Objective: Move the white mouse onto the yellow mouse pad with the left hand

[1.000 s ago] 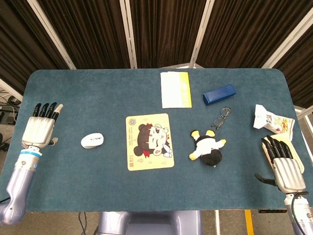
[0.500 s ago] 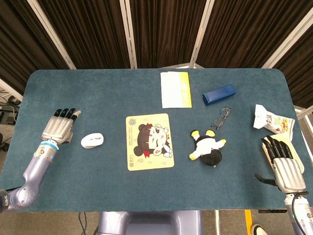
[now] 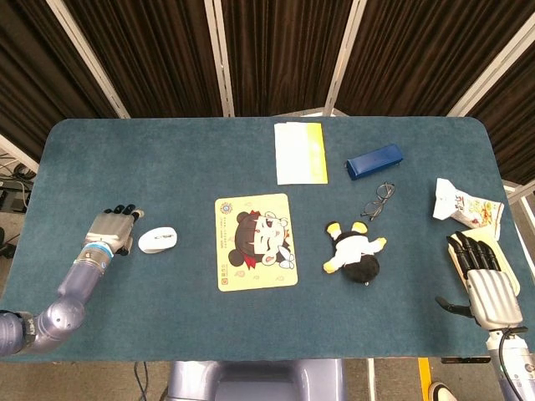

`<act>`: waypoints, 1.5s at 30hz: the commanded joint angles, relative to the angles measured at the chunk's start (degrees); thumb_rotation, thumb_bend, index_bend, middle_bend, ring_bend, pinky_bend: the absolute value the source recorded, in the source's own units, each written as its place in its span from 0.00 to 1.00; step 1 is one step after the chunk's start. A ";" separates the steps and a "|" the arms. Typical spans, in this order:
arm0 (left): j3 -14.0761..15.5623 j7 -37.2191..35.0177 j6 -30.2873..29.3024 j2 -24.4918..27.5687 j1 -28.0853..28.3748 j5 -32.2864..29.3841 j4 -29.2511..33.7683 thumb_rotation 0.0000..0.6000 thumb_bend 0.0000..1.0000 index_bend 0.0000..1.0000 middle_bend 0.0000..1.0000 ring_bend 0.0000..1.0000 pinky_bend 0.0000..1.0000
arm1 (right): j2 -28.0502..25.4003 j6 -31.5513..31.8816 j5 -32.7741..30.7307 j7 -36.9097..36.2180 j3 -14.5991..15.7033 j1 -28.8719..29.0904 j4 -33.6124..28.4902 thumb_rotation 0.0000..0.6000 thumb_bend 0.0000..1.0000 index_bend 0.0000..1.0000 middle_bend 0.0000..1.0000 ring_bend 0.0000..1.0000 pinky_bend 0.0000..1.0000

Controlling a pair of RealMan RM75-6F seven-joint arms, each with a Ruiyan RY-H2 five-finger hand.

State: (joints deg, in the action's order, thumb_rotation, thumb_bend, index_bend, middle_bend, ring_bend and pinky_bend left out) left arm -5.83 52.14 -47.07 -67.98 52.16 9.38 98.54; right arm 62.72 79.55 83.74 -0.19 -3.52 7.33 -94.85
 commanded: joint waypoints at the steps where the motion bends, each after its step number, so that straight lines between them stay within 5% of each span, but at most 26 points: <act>1: 2.60 1.40 2.16 -1.75 5.80 -9.89 -1.26 1.00 0.67 0.12 0.00 0.01 0.13 | -0.01 -0.01 0.03 -0.06 0.02 0.00 0.02 1.00 0.11 0.00 0.00 0.00 0.00; 16: 8.17 2.99 1.47 -5.16 12.43 -18.13 -3.52 1.00 0.67 0.12 0.00 0.03 0.15 | -0.09 -0.08 0.06 -0.34 0.04 0.02 0.04 1.00 0.11 0.00 0.00 0.00 0.00; 45: 16.10 0.73 8.91 -0.21 19.64 -21.15 3.06 1.00 0.67 0.12 0.04 0.11 0.23 | -0.02 -0.01 0.01 -0.10 0.02 0.01 0.03 1.00 0.11 0.00 0.00 0.00 0.00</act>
State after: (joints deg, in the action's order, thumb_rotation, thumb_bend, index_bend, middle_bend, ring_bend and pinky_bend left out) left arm 9.78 53.01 -38.74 -68.53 71.31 -11.74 101.15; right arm 62.70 79.54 83.75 -0.29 -3.51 7.34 -94.82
